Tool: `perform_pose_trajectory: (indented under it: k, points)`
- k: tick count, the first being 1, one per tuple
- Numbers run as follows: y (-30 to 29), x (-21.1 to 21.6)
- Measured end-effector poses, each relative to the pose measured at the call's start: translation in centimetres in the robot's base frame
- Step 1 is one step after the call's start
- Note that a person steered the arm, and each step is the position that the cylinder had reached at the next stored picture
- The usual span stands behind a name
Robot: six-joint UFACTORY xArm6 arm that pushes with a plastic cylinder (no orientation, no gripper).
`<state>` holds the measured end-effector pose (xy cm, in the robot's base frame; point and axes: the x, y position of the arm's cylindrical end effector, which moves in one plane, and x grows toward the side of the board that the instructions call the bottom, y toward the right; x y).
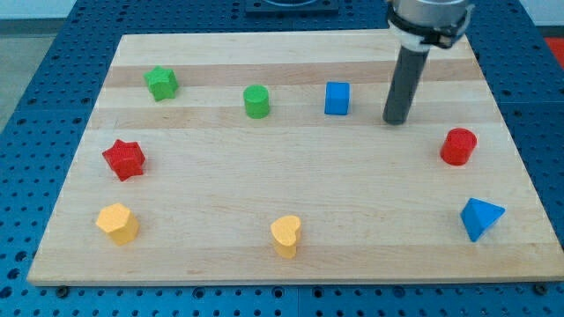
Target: Move the blue cube right to the green circle
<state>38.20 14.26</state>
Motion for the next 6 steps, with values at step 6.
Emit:
perform_pose_trajectory:
  k: [6]
  points:
    - [-7.0,-1.7]
